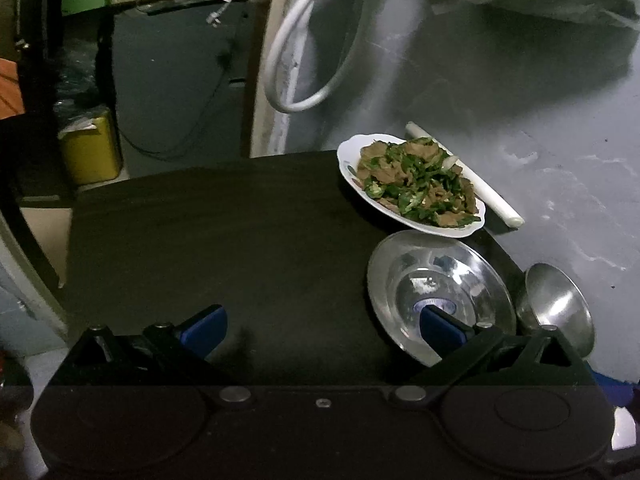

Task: Organize plates and bowls
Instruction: 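Move the left tool to the logo steel plate and grasp its rim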

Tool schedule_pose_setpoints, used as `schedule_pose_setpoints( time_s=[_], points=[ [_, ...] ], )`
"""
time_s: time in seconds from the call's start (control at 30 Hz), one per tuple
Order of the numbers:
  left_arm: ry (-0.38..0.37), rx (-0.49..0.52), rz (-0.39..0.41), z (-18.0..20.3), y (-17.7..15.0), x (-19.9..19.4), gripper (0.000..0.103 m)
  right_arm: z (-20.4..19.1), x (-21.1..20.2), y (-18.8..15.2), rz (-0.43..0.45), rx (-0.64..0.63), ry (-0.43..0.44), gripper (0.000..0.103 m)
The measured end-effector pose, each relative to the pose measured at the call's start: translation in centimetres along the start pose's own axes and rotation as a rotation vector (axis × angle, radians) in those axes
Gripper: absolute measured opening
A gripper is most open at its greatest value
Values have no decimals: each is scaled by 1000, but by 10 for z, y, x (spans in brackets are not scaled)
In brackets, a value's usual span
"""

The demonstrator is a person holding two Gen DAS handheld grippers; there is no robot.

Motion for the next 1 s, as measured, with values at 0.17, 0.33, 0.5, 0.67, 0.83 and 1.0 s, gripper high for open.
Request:
schedule_pose_setpoints(
  time_s=[0.17, 0.33, 0.5, 0.67, 0.83, 1.0],
  points=[
    [-14, 25, -12, 2, 9, 23, 102, 3, 17, -2, -15, 38, -10, 102],
    [-21, 43, -26, 5, 16, 44, 102, 7, 33, -2, -24, 81, -20, 101],
    [-31, 45, -46, 10, 16, 61, 102, 15, 47, -1, -26, 119, -58, 95],
    [-44, 50, -37, 18, 18, 70, 98, 24, 60, -3, -35, 196, -77, 88],
    [-58, 64, -37, 28, 16, 75, 91, 29, 70, -3, -38, 263, -74, 79],
    [-71, 63, -54, 30, 12, 77, 74, 30, 73, -2, -40, 262, -82, 69]
  ],
)
Point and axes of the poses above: each gripper's, at about its wrist camera, not at the fingertips, and x roughly the way its jaws point, z to its right, y to its top, the point moved 10 cm from there along x, roughly the way its jaws point, and after that the axes turned 6 degrees about -x, right-handed, at the moved point
